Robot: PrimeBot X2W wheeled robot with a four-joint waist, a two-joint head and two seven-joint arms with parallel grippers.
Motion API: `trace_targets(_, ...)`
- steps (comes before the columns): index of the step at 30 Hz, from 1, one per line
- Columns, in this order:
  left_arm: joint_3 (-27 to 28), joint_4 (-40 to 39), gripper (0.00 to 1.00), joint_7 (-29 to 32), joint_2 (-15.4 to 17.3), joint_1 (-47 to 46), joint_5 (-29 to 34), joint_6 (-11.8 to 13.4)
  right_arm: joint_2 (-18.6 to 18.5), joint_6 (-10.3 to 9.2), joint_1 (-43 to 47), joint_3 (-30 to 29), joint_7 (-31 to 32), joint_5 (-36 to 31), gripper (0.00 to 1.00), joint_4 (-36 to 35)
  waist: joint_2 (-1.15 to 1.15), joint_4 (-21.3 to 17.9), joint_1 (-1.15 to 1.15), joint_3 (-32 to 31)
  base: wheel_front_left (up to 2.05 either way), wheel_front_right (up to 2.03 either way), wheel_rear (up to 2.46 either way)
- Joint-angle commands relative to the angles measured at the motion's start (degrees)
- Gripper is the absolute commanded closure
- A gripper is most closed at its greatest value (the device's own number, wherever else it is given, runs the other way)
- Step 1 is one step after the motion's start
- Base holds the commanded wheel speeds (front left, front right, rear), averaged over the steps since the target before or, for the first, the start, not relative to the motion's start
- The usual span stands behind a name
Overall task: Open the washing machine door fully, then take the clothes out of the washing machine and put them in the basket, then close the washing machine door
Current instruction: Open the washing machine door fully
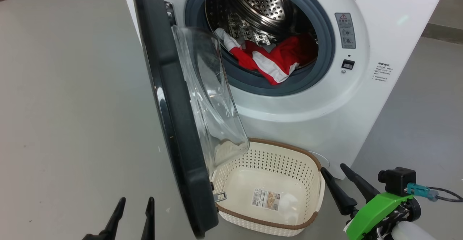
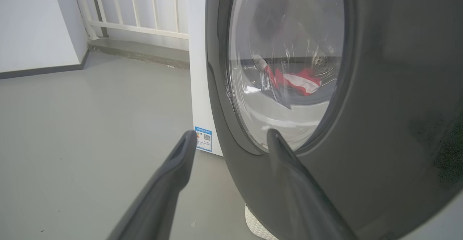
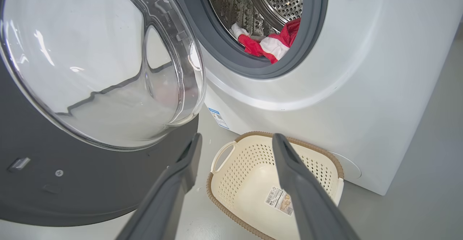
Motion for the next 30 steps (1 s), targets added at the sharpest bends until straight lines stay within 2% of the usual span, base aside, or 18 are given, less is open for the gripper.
trace_targets(1, 2.0, -1.2, 0.0, -0.7, 0.5, -0.9, 0.0, 0.1, -0.2, 0.36, 0.9, -0.3, -0.8, -1.4, 0.0, -1.5, 0.0, 0.0, 0.0, 0.0, 0.0, 0.0, 0.0)
trace_targets(7, 2.0, -1.3, 0.0, -0.7, 0.5, -1.0, 0.0, 0.0, 2.0, 0.36, 4.0, -6.6, -0.8, -11.8, 0.0, -4.3, 0.0, 0.0, 0.0, 0.2, 0.0, 0.0, 0.0)
trace_targets(16, 2.1, -1.3, 0.0, -0.7, 0.5, -1.2, 0.0, 0.0, 5.4, 0.36, 7.2, -15.8, -0.8, -21.7, 0.0, -10.5, 0.0, -0.1, 0.0, 0.5, 0.0, 0.0, 0.0)
trace_targets(21, 2.0, -1.1, 0.0, -0.7, 0.5, -1.3, 0.1, -0.1, 7.0, 0.36, 8.7, -18.3, -0.8, -24.1, 0.0, -11.8, 0.0, 0.0, 0.0, 0.4, 0.0, 0.0, 0.0)
trace_targets(30, 1.6, -0.8, 0.0, -0.7, 0.5, -1.3, 0.2, -0.2, 8.3, 0.36, 11.3, -18.5, -0.8, -26.0, 0.0, -10.5, 0.0, 0.4, 0.0, 0.2, 0.0, 0.0, 0.0)
